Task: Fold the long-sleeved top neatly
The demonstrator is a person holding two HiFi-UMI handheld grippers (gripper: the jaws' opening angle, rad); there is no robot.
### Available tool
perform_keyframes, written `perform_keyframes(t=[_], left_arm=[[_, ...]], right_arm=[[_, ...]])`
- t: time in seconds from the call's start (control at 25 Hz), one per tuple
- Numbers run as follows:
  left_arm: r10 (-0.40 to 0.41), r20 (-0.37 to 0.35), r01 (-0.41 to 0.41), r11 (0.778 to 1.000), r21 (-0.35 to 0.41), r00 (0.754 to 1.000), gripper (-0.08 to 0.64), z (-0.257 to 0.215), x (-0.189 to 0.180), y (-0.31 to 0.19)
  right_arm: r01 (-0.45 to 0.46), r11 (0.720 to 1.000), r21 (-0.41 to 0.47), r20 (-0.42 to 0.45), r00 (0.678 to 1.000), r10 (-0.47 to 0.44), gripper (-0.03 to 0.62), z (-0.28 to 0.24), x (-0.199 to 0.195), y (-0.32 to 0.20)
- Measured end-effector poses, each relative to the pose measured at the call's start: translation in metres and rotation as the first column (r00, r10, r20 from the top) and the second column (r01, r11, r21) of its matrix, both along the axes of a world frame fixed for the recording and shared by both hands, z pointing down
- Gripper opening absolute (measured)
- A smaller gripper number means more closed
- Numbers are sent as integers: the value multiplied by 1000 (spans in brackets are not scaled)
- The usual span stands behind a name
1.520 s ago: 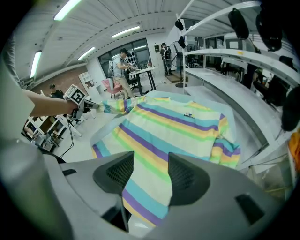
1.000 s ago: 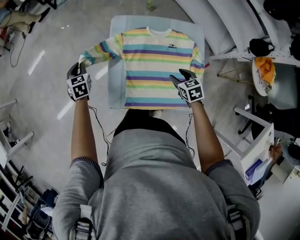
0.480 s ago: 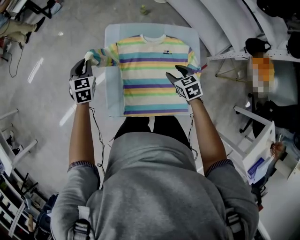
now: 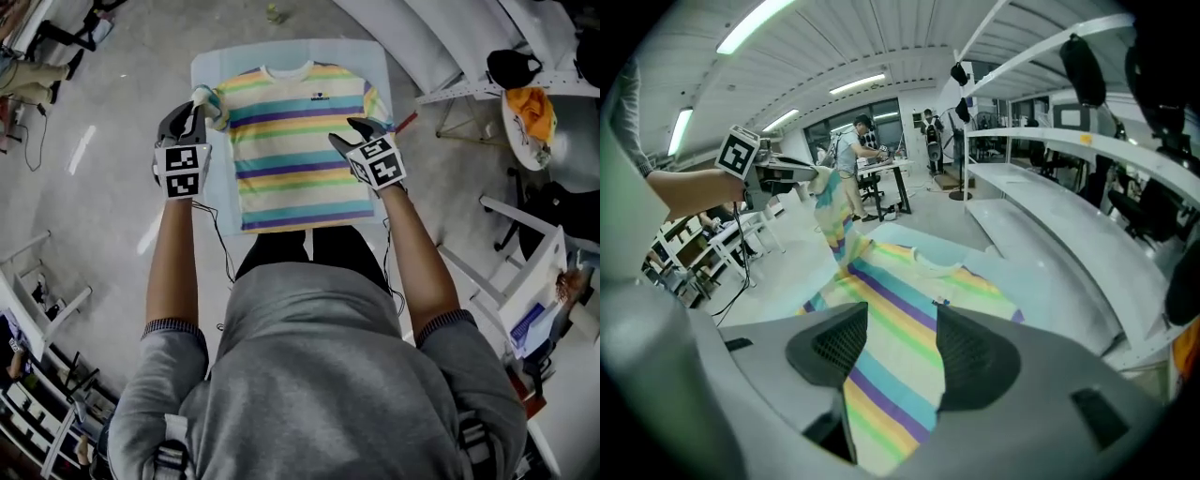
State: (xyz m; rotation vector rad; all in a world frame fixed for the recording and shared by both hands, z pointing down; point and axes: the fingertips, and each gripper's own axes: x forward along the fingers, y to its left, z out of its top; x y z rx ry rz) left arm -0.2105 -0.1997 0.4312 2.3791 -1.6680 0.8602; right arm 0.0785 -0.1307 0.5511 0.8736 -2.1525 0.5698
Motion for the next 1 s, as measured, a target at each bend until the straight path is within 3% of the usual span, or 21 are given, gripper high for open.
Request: perform_keyframes(t=[0.24,0.44,0.6,0.8,1.0], left_arm=[[187,107,-178,981,-81,977,48,37,69,-19],[285,144,-258,950,-177,948,48,78,123,-33],[314,125,-276,928,-248,941,48,113,165,-44],[367,193,-274,882,-383,910,49,176,198,-49],[324,179,-219,871,-440,929,49,205,219,-54]], right_arm=[[-65,998,-22,12,998,65,247,10,34,10],[-115,992,-49,22,993,117,247,21,63,19],[-148,987,-71,28,988,150,247,35,86,26],[-190,975,-113,24,981,194,249,58,108,37],[-214,967,-137,29,975,220,249,71,121,40]])
